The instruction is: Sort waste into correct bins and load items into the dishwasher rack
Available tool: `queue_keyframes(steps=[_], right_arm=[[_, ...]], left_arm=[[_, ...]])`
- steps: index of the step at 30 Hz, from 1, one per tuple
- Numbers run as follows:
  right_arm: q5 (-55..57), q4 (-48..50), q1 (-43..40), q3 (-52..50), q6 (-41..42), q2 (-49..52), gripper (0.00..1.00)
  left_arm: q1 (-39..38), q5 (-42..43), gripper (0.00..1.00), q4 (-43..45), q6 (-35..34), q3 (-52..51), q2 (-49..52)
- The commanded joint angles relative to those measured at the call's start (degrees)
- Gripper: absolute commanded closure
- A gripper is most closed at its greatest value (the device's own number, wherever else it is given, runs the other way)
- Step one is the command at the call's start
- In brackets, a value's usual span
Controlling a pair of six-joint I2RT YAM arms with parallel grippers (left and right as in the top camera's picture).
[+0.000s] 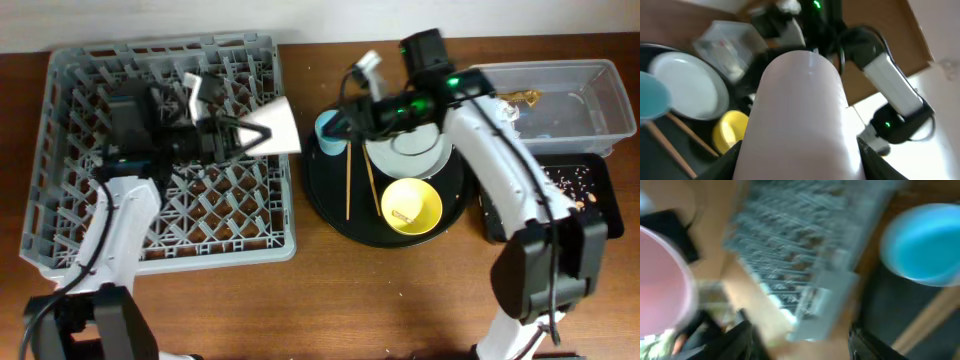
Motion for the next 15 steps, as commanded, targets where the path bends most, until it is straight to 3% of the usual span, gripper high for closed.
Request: queue_keyframes(steps=[1,3,5,11,13,15], right_arm=[[19.6,-3.2,-2.3,-0.1,2.8,-5.5,0.32],[24.8,-4.4,-2.1,-0.1,3.0,-7.0,0.31],[27.0,-6.1,-2.1,-0.1,2.9,-7.0,0.30],[28.5,-8.0,-2.1,-0.1,2.9,-7.0,0.30],[28.4,-8.9,-2.1,-0.1,2.9,-7.0,0.30],[28.5,-10.6,-2.1,-0.1,2.7,-7.0,0.30]], left_arm=[[0.9,-10.0,0.62,1.5,-5.6,0.9,-3.5],[0.9,-18.3,0.62,-3.2,-5.5,0.9,-5.5],[0.9,-26.6,0.62,-12.2,-0.9,1.2,-7.3],[-1.2,-57.0,0.62,-48.2,14.0,13.0,-10.9],[-5.2,-63.5,0.62,-57.1,16.9,13.7,-10.4],[-11.9,-71.7,0.62,-59.8,17.1,13.7,-7.9]])
